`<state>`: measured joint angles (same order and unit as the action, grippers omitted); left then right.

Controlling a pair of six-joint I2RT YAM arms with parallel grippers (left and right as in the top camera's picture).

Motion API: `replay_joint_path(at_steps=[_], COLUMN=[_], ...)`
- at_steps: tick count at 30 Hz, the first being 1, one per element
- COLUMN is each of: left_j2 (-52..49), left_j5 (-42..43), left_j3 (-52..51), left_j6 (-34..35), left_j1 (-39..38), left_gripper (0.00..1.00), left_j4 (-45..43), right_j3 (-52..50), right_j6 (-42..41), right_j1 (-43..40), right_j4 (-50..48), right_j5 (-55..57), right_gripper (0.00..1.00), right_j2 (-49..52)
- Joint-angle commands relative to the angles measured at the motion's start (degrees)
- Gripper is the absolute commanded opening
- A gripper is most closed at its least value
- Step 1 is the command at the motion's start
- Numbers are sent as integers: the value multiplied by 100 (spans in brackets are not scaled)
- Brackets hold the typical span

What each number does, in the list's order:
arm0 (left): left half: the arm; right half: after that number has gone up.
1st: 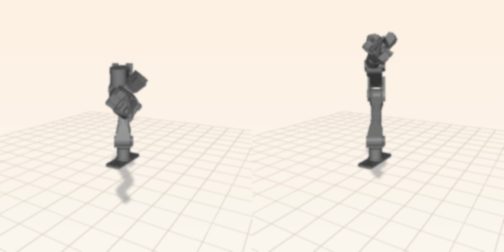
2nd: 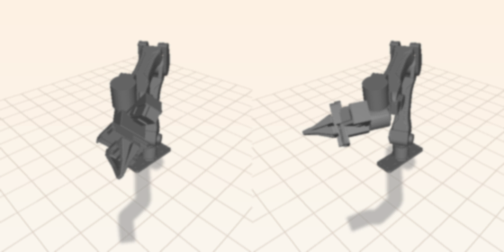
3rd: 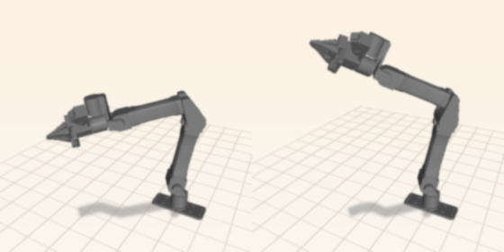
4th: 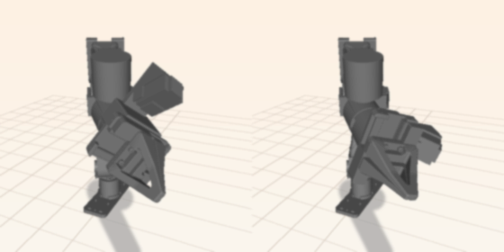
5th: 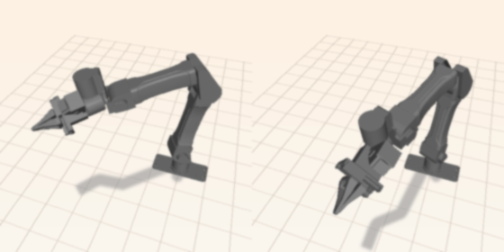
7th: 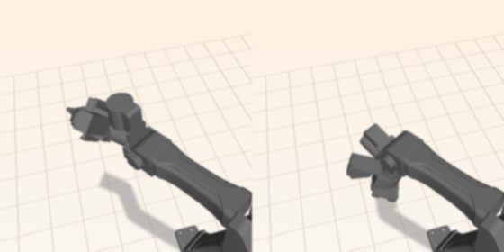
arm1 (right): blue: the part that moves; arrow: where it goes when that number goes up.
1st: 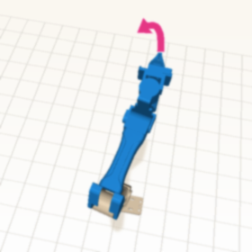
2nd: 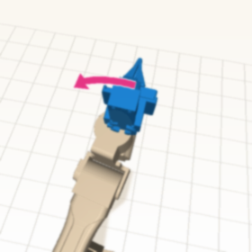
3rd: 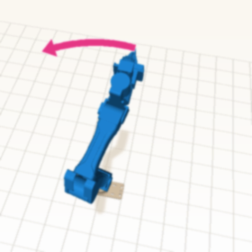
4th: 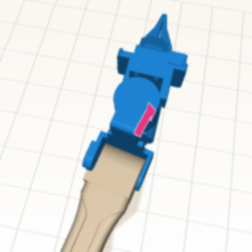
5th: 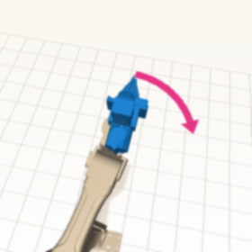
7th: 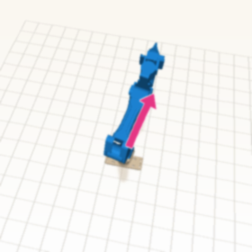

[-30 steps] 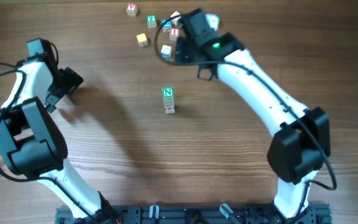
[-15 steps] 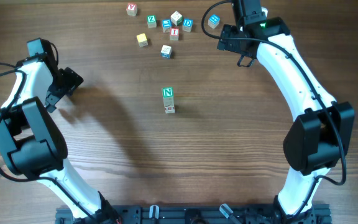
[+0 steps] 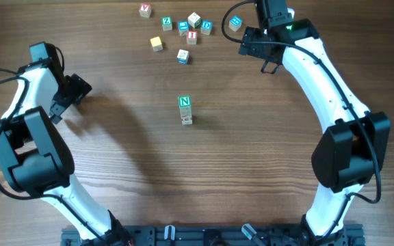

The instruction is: Form a tower

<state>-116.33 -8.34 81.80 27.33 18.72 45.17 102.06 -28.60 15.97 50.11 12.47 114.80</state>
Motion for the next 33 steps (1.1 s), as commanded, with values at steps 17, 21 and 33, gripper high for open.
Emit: replay_joint_path(at_steps=[17, 21, 33], left_j2=[859, 2422, 6380], left_j5=[-52, -52, -52], left_j3=[-26, -26, -26], left_j6=[11, 11, 11], left_j1=[13, 13, 15], left_gripper=[100, 100, 100], left_j4=[4, 4, 9], right_j3=[-42, -42, -42], right_j6=[55, 55, 52], right_j1=[13, 13, 13], right_j4=[-13, -13, -13], right_j5=[-31, -31, -31], right_gripper=[100, 100, 100], right_j2=[11, 11, 11])
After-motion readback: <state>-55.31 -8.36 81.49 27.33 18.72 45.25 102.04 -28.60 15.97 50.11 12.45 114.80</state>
